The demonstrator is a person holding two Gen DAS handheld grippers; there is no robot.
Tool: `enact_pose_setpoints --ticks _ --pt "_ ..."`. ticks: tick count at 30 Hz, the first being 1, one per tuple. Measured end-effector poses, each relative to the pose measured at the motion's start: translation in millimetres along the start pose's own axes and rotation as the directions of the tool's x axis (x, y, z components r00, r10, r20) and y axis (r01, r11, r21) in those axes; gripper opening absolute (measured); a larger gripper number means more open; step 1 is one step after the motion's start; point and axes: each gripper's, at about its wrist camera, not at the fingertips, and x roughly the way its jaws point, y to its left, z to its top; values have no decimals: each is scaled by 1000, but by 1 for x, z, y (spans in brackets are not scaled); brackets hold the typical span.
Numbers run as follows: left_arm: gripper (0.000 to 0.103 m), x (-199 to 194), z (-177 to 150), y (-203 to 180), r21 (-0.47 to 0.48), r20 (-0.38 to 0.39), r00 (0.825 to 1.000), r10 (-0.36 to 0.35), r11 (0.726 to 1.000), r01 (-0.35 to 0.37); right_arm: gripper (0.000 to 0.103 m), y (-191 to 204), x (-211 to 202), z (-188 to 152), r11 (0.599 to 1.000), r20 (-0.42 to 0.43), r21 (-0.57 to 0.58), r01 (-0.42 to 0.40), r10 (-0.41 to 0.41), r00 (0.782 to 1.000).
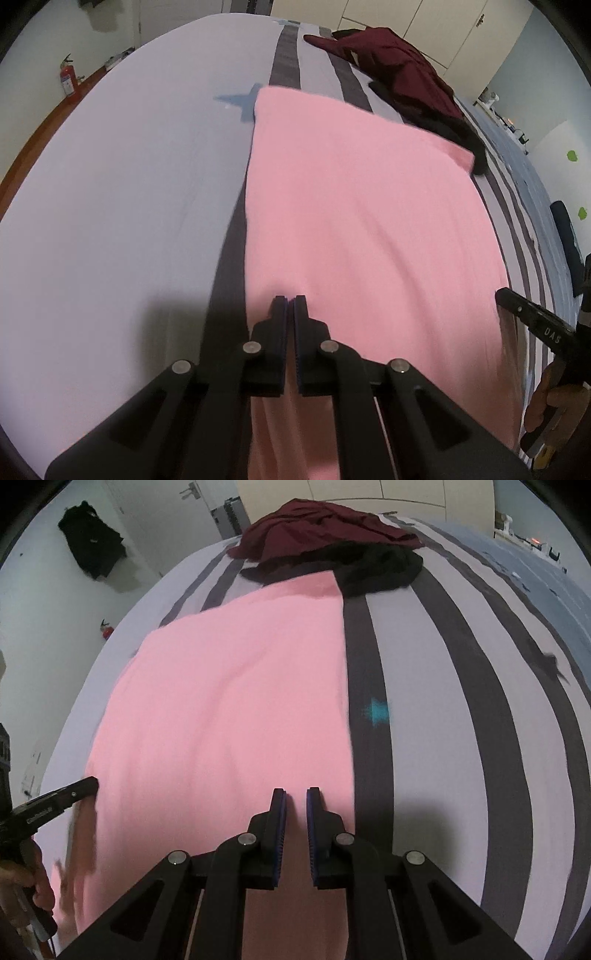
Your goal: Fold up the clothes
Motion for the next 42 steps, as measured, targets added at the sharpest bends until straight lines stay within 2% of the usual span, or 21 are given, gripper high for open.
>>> enact_pose_setpoints --ticks 6,9,12,16,20,22,25,28,30,33,36,37,39,42 --pt "2 37 61 -8 67 38 999 28 997 -30 10 -2 37 61 998 32 -40 38 -36 999" --pt "2 48 84 -4 73 42 999 29 997 -32 10 -3 56 93 997 39 -45 57 -56 998" --pt "2 57 121 6 84 62 997 55 995 -60 10 -7 70 123 997 38 -26 70 -69 997" --pt "2 78 160 18 18 45 996 73 997 -74 10 -11 83 154 996 33 -12 93 -92 995" --pt "2 83 178 23 3 23 997 80 997 -80 10 -12 96 173 995 16 18 94 -94 995" --pt "2 73 180 17 3 34 998 56 998 -56 10 -14 93 175 996 18 33 85 -85 996" --pt "2 48 160 3 58 42 999 15 998 -17 10 -8 73 167 999 38 11 53 -53 998" --pt "2 4 105 -7 67 27 999 -47 997 45 10 5 37 135 997 48 -68 28 -25 999" --pt "2 -22 64 -11 41 6 996 -91 995 91 10 12 6 99 995 52 -99 3 2 999" --pt "2 -48 2 -23 43 -18 994 -112 993 112 10 22 -37 35 994 35 -106 -32 36 999" --pt "2 -71 -53 -33 47 -34 991 -131 990 132 10 33 -70 -30 994 11 -111 -15 16 1000" --pt "2 -76 -68 -35 52 -35 990 -134 989 136 10 34 -79 -51 995 6 -101 -11 12 1000" --pt "2 -82 -95 -37 108 -32 997 -77 991 80 10 36 -92 -84 997 -1 -81 2 -2 1000" --pt "2 -75 -118 -22 112 -57 998 -14 994 21 10 32 -102 -122 998 -9 -60 31 -31 999"
